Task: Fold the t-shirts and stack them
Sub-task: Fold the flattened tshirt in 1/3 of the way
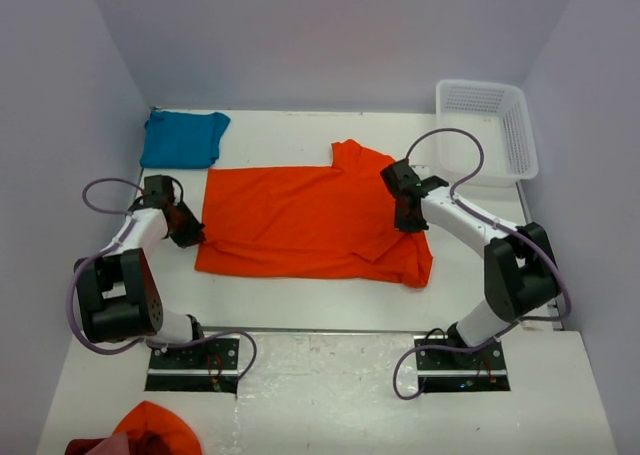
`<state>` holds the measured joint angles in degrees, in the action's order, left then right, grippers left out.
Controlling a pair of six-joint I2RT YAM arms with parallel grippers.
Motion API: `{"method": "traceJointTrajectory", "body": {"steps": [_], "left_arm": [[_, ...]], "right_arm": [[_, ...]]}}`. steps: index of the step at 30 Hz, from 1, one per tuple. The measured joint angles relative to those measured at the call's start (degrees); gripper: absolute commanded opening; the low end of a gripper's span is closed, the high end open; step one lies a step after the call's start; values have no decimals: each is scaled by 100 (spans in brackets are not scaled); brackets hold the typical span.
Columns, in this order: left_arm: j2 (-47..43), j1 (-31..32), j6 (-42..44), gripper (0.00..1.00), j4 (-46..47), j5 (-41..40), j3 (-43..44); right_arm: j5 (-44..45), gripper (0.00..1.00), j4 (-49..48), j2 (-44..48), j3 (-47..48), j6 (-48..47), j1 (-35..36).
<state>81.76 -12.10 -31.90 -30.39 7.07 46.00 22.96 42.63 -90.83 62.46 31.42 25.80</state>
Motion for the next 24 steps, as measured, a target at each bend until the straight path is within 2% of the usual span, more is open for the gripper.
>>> {"method": "traceJointTrajectory", "body": {"steps": [4,5,6,7,9,10,15,18,19,21,22,23,24], "left_arm": [[85,-2,2,10,9,-2,15],[90,-4,2,18,9,-7,17],[90,-4,-4,30,9,-13,22],[85,-4,2,48,7,-46,31],[59,-7,-9,70,-4,-175,46],[11,-7,-37,89,-24,-299,55],[-608,-15,-55,97,-98,-866,188],[-1176,46,-50,91,-70,-1021,269],[-1322,92,-50,81,-48,-1008,278],[-1523,236,-52,74,-26,-881,278],[-1567,332,-52,65,15,-719,256],[-1578,431,-83,61,70,-581,212],[-1574,544,-94,60,120,-437,144]], "right_arm": [[-9,0,-52,-177,9,-13,-11],[-15,0,-66,-232,15,-20,-20],[-20,0,-76,-286,35,-31,-33],[-24,0,-96,-343,55,-39,-46],[-37,0,-125,-439,96,-50,-68],[-50,0,-140,-494,131,-59,-76],[-105,3,-225,-756,321,-68,-81],[-105,12,-247,-887,463,-94,-81],[-98,15,-245,-929,533,-116,-83],[-94,32,-249,-988,682,-153,-103],[-90,41,-254,-1016,780,-181,-125],[-87,53,-256,-1040,876,-210,-155],[-57,57,-260,-1058,981,-236,-197]]}}
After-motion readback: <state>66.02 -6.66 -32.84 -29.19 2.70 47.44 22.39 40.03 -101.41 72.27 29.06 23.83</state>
